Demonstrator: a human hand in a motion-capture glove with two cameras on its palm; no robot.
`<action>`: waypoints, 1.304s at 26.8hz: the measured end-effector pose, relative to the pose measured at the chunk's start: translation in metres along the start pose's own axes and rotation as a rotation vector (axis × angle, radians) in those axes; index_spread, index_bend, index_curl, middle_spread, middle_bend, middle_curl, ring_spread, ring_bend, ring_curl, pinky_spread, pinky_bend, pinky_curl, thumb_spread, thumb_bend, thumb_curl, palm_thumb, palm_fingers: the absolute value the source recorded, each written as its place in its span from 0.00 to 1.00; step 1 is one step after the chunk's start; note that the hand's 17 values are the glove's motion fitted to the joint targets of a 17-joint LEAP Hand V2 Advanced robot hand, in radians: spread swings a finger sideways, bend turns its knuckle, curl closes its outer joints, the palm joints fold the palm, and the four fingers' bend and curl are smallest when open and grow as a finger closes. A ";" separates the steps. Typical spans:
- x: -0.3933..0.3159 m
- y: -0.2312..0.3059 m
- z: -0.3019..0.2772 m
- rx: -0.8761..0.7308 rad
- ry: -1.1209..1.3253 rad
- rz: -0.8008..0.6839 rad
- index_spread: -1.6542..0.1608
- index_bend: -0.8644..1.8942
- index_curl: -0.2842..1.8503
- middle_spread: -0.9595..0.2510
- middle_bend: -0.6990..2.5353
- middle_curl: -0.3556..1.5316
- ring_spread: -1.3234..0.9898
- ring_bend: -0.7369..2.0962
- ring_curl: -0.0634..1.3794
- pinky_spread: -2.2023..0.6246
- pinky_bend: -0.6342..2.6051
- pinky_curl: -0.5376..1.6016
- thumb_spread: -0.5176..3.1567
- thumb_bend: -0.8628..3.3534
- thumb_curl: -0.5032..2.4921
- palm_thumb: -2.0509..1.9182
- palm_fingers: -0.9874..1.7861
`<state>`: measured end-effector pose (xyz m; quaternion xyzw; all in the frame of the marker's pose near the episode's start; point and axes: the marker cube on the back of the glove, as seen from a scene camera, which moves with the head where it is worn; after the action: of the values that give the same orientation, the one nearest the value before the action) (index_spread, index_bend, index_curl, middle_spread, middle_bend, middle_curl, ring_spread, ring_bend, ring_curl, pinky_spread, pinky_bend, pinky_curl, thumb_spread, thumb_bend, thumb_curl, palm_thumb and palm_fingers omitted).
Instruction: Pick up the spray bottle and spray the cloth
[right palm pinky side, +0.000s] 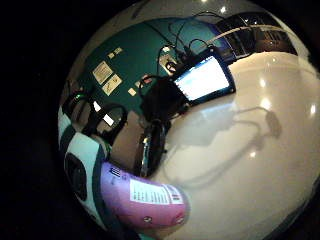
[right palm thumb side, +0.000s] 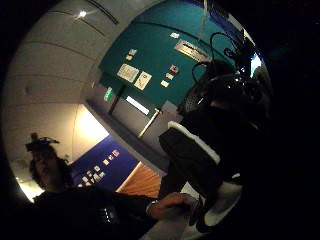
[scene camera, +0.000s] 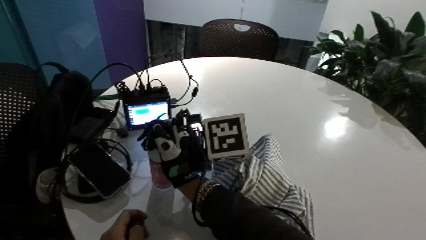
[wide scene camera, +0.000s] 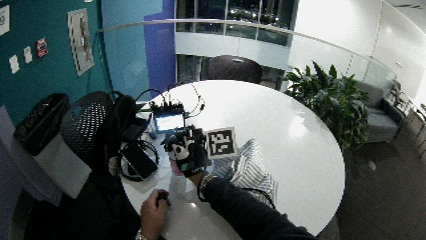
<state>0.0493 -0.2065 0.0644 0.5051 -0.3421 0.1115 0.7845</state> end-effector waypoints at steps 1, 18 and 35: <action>0.001 0.003 -0.002 -0.004 -0.012 0.009 0.76 0.40 0.41 0.62 0.45 0.48 0.49 0.51 0.35 0.67 0.33 0.43 0.49 0.20 0.23 0.61 0.86; -0.032 -0.020 -0.029 -0.240 0.184 -0.027 0.74 0.36 0.38 0.66 0.35 0.42 0.51 0.45 0.33 0.77 0.31 0.43 0.43 0.20 0.24 0.60 0.57; -0.111 0.083 -0.105 -1.032 0.291 -0.179 0.69 0.38 0.34 0.65 0.31 0.39 0.50 0.40 0.27 0.82 0.24 0.37 0.41 0.20 0.24 0.58 0.54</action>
<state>-0.0311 -0.0574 0.0251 0.0610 -0.1961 -0.0694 0.9762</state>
